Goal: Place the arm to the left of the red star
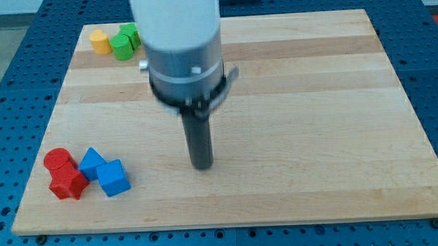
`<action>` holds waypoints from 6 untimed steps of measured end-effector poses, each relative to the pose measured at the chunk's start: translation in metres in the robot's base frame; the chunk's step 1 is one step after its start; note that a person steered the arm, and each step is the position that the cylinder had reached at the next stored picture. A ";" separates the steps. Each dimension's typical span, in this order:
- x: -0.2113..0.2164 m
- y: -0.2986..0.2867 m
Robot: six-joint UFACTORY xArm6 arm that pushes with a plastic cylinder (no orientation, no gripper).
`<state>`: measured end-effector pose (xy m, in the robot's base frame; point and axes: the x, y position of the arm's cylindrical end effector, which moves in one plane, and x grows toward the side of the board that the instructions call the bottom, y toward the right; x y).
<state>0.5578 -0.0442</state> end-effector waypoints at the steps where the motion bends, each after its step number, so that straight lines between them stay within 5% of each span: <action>1: 0.049 -0.035; 4: 0.058 -0.259; 6: 0.011 -0.219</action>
